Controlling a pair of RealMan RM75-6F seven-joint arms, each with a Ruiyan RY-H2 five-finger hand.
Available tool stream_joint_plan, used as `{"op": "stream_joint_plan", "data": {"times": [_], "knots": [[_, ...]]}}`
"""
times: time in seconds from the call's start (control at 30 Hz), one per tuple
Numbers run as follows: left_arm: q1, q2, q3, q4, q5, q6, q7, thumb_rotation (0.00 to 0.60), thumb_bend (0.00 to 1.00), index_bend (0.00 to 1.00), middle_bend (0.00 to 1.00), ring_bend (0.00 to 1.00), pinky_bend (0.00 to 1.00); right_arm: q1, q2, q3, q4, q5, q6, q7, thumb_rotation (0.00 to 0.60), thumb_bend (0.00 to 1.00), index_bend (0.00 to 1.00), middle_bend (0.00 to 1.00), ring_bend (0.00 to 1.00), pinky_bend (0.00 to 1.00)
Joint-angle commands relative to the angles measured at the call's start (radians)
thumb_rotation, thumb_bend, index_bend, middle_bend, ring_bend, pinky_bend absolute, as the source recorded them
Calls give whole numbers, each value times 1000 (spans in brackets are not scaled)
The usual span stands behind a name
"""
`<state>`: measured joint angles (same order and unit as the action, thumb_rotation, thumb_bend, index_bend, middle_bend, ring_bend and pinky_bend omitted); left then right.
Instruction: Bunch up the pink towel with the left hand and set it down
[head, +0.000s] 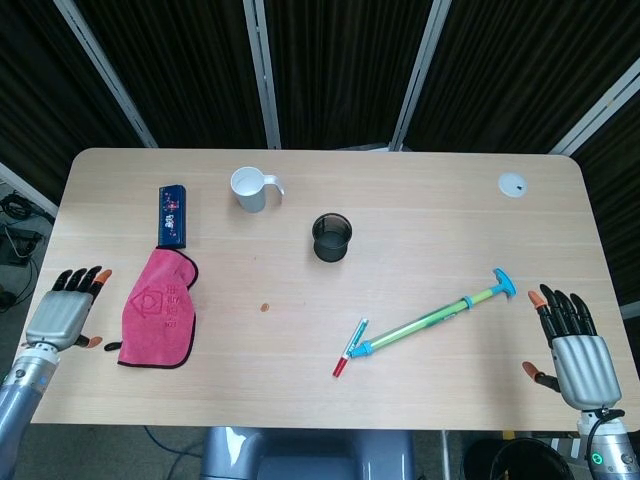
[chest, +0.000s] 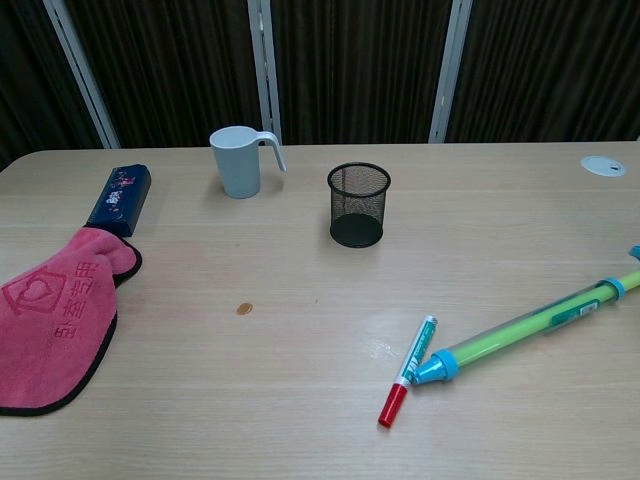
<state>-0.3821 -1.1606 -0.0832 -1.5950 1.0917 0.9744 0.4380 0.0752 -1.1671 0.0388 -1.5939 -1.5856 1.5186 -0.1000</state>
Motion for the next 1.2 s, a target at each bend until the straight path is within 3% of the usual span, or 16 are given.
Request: {"op": "stream_joint_plan", "data": {"times": [0.03,0.77,0.87,0.93,1.03,1.1,1.2], "knots": [[-66,-61,-27,54,-84,-55,66,600,0,0,0,0,0,0,-1,0,1,-2,1,-1,600,0,0,0,0,0],[-275,-383,-17,313,-384,-129,295,600,0,17,0,0,36,0,1,5,3,12,0,27,600,0,0,0,0,0],[-279,-418,-16,333,-355,-109,270,600,53,158,67,80,175,0,1,6,5,13,0,32,600,0,0,0,0,0],[-274,-438,-12,347,-299,-90,231,600,204,377,267,258,349,-1,1,8,7,14,3,36,600,0,0,0,0,0],[-269,-455,-10,364,-235,-75,175,600,374,647,516,463,507,-2,0,9,9,13,8,38,600,0,0,0,0,0],[-266,-465,-17,373,-191,-62,125,600,435,750,607,540,565,-3,0,9,9,12,10,39,600,0,0,0,0,0],[-267,-469,-25,379,-156,-50,89,600,484,817,663,589,604,-4,-1,9,9,12,11,39,600,0,0,0,0,0]]}}
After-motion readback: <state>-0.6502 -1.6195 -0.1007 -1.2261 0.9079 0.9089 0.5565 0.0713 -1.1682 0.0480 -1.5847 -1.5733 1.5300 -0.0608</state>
